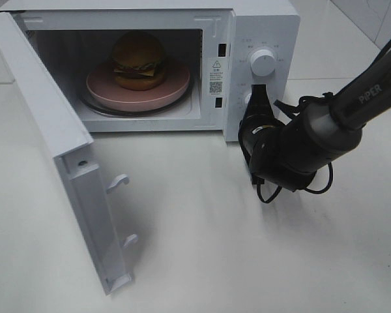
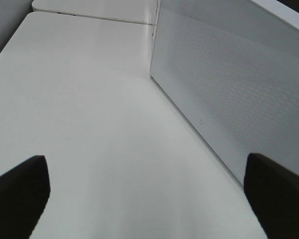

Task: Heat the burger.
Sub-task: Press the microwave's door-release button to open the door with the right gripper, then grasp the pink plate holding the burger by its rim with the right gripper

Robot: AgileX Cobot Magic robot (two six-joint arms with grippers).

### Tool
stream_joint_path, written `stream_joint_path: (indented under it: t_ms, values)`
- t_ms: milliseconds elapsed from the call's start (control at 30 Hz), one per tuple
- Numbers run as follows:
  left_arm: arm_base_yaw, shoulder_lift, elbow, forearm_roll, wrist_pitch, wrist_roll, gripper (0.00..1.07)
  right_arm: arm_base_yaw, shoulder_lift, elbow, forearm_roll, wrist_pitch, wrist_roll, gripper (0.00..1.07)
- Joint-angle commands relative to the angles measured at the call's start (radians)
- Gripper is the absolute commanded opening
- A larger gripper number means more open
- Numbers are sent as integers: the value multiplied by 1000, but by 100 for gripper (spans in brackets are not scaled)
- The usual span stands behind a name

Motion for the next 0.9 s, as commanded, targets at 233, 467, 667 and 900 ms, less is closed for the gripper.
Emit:
stream_joint_path:
  t_ms: [233,467,667,900]
  values:
    - [0,-7,4,-4,-8,1,98,22,-88,80,-107,-75,71,0]
    - [0,-7,4,-4,-8,1,98,27,-136,151,-158,31,70,0]
    - [0,-7,4,-4,-8,1,98,27,-207,241,-240,125,37,0]
    - [0,-7,4,-4,-8,1,98,27,-286,285,-282,223,-144,0]
